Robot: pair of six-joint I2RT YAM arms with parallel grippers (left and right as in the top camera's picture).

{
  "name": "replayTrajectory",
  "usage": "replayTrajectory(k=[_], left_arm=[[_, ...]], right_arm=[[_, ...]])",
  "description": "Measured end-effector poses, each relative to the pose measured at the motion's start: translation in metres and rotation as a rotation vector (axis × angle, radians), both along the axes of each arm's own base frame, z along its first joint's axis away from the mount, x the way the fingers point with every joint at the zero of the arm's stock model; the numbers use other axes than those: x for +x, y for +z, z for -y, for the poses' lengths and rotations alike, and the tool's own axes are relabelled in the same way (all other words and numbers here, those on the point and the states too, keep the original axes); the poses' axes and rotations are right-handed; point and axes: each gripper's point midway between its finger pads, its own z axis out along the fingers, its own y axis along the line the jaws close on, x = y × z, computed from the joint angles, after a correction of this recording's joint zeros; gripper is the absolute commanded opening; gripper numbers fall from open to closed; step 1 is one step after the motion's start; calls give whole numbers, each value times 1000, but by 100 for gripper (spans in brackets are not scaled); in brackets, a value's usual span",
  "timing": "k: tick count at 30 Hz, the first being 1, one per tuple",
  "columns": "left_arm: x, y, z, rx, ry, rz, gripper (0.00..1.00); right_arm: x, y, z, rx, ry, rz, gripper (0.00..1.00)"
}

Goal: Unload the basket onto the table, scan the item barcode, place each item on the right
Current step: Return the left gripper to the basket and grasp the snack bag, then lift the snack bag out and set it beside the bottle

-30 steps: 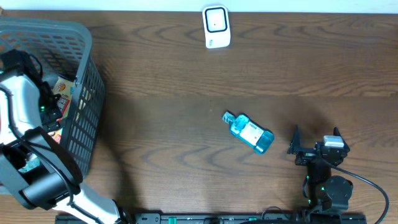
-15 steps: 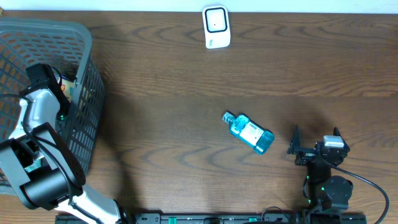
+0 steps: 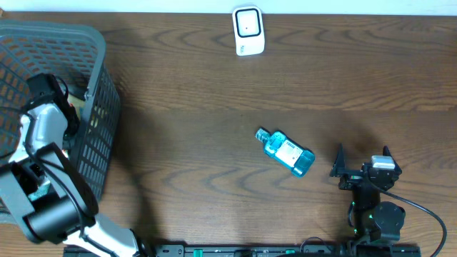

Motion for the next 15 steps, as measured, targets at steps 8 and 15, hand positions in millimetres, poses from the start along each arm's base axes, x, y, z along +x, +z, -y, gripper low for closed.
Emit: replayTrajectory(k=[8,15], left_arm=[[-10,98,9,111,-65,211,7],[-40,232,10,377,-32,521,7]], right_arm=[[0,0,0,0,0,-1,99],[0,0,0,0,0,-1,99]])
